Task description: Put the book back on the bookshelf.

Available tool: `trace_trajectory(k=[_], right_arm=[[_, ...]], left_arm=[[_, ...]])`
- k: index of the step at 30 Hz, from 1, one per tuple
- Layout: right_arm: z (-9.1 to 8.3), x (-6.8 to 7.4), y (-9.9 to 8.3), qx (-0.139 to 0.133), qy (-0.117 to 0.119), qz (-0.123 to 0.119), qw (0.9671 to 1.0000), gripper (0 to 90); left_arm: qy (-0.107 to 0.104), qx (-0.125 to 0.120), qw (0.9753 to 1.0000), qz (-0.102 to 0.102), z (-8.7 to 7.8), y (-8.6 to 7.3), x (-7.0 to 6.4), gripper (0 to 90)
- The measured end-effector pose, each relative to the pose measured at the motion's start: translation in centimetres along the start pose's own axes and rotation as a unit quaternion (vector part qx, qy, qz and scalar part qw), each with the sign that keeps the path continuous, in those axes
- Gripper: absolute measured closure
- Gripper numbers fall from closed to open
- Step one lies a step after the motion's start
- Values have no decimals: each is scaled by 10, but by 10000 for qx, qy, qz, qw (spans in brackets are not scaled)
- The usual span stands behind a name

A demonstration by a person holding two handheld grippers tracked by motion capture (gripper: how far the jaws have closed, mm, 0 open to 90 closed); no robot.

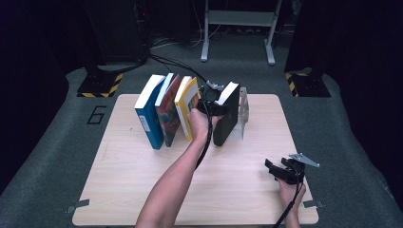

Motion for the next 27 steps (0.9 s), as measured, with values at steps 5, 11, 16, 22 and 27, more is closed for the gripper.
trace_trajectory(k=[5,11,16,22,27], right_arm=[[0,0,0,-14,8,2,10000,190],[0,0,0,-19,7,-6,10000,191],[-1,0,0,-40,-8,12,10000,192],[-1,0,0,-52,-16,20,10000,192],[-1,-1,1,-75,-5,21,10000,192]], left_arm=[[131,-90,9998,-156,3,2,4,545],[198,-105,9995,-237,5,1,7,544],[232,-91,9993,-291,11,-2,7,544],[406,-192,9983,-376,15,-2,8,544],[520,-265,9974,-424,18,-1,7,544]])
Point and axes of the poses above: each handheld gripper's, and its own axes: z roughly forward along the jaws, y roughly out of its top, x roughly to its left, the point moved 7 cm from there along z, roughly forward along the jaws, and after that the axes turned 10 degrees about z, right-handed, at the moved point
